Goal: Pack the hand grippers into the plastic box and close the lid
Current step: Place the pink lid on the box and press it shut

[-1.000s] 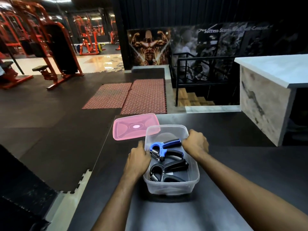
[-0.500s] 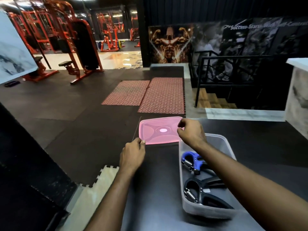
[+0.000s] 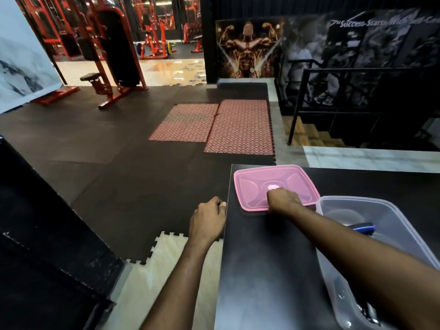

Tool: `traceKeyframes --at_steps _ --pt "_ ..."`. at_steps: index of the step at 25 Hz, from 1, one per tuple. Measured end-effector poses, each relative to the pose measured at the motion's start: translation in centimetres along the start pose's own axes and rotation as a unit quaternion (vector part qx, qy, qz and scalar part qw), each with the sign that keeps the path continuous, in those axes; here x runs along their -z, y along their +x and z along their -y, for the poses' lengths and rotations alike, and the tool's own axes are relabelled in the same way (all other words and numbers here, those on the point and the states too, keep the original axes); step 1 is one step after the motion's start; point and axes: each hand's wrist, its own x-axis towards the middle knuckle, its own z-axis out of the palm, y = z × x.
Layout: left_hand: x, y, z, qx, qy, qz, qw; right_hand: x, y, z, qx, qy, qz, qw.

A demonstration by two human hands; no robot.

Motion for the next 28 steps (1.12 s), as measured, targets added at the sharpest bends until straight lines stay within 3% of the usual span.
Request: traceKeyframes --at_steps 6,8,11,14,17,21,24,28 --pt "0.0 1.0 1.2 -0.011 -0.015 0.014 1.000 -1.0 0.4 0.4 0.015 -0.006 0.011 1.000" --pt "0.2 1.0 1.3 -0.007 -0.019 0.004 1.000 -1.0 0.2 0.7 0.032 0.008 -0.037 0.999" --pt "1.2 1.4 1.5 0.007 -0.025 -0.024 0.999 -0.1 -0.3 1.8 0.047 0.053 -0.182 0.981" --pt "2.2 2.0 0.9 0.010 -0.040 -0.038 0.998 2.6 -1.3 1.5 0.059 0.107 -0.338 0.933" --pt "2.7 3.2 -1.1 -0.026 -0.081 -0.060 0.995 6.1 -3.2 0.3 0.072 0.234 -0.436 0.866" --pt "2.5 3.6 -5.7 -0.066 -0.119 -0.061 0.989 9.6 -5.8 -1.8 0.076 0.361 -0.482 0.795" --pt "1.8 2.4 -9.0 -0.041 -0.139 -0.054 0.988 10.9 -7.6 -4.1 0.075 0.411 -0.515 0.748" --pt "0.5 -0.7 -13.1 -0.063 -0.163 -0.075 0.982 11.4 -10.0 -8.2 0.050 0.471 -0.515 0.714"
